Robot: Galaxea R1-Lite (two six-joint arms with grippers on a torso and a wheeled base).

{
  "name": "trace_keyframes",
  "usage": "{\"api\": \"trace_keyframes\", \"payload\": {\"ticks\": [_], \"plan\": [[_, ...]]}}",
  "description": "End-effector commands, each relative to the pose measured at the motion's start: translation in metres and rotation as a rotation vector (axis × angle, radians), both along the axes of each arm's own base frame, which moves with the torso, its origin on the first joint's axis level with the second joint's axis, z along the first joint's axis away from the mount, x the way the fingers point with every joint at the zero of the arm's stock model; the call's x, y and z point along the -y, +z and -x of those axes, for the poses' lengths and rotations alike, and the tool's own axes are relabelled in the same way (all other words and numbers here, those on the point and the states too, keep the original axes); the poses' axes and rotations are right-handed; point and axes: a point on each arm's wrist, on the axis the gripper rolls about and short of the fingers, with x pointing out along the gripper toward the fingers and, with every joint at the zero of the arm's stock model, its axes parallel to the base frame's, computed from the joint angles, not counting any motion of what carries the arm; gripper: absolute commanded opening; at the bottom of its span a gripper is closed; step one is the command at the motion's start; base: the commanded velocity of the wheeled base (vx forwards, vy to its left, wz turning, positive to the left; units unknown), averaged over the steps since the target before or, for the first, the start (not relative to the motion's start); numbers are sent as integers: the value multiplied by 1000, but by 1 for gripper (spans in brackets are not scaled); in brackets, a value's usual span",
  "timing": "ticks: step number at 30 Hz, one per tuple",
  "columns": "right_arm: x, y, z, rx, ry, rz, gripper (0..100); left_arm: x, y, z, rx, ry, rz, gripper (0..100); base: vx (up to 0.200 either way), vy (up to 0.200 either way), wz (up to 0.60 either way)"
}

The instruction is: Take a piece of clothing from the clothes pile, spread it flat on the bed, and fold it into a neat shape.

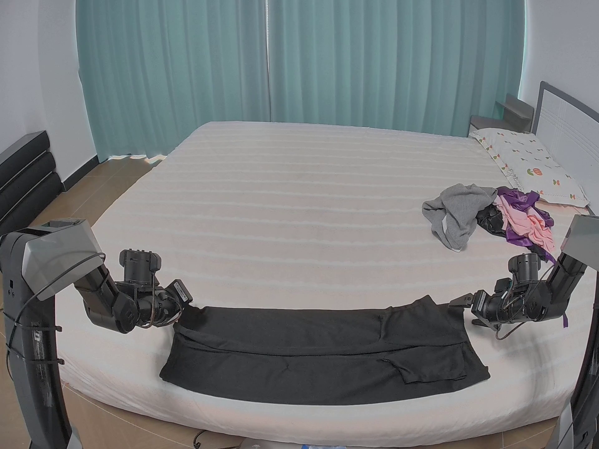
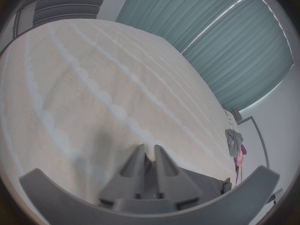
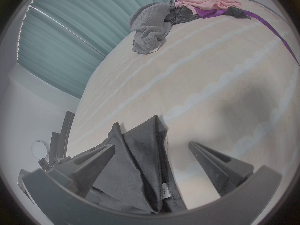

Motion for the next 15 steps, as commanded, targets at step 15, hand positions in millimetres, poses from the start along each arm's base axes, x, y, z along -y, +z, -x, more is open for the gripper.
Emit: {"api": "trace_keyframes", "payload": {"ticks": [15], "plan": [[1,4,-3,12,-27,35,100,-22,4,-4,11,151,30,0,0,0,0]]}}
